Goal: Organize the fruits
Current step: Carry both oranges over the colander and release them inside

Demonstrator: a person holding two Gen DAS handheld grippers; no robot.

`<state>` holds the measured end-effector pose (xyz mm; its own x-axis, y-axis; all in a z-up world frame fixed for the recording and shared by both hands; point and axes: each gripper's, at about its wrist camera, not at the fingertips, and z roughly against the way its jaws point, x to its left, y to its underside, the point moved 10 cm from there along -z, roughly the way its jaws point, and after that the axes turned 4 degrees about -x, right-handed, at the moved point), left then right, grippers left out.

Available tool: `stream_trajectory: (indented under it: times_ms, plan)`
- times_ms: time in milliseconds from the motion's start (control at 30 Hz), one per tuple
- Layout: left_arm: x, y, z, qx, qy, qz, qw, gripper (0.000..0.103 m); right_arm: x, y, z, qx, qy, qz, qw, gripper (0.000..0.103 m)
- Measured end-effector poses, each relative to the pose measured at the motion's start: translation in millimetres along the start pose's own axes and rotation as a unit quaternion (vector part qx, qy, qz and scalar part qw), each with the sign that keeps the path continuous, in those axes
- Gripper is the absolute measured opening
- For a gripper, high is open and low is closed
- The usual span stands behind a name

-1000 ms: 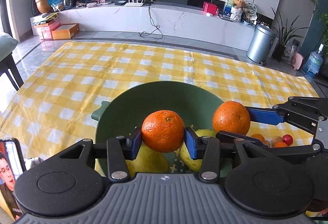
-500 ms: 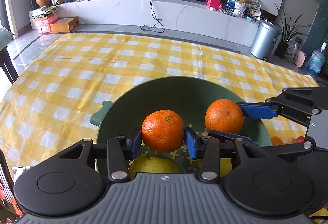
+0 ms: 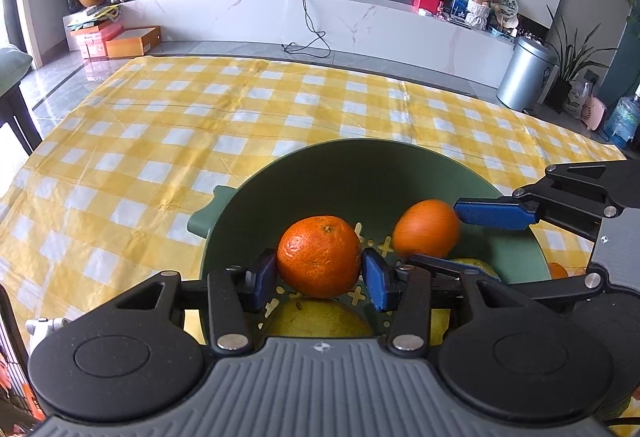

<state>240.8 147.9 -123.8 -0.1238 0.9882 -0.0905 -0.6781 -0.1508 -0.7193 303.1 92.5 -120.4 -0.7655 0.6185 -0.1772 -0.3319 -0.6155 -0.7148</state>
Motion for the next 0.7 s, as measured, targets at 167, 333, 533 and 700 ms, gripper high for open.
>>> stream_trajectory:
  times_ms: [167,333,533,700]
  plan:
    - [2,-2,5,-0.017,-0.002,0.002,0.9999,0.066,-1,0,1,0.0,-0.004,-0.008,1.0,0.043]
    - [2,-4,11,-0.032,0.001,0.002,0.9995,0.067,1,-1,6,-0.004,-0.002,-0.005,1.0,0.043]
    - [-3,-7,26,-0.057,0.006,0.001,0.9984,0.071,1,-2,27,-0.024,0.004,-0.001,1.0,0.053]
    - [-14,-8,43,-0.077,0.008,-0.007,0.997,0.072,-3,1,51,-0.043,0.016,-0.018,0.999,0.058]
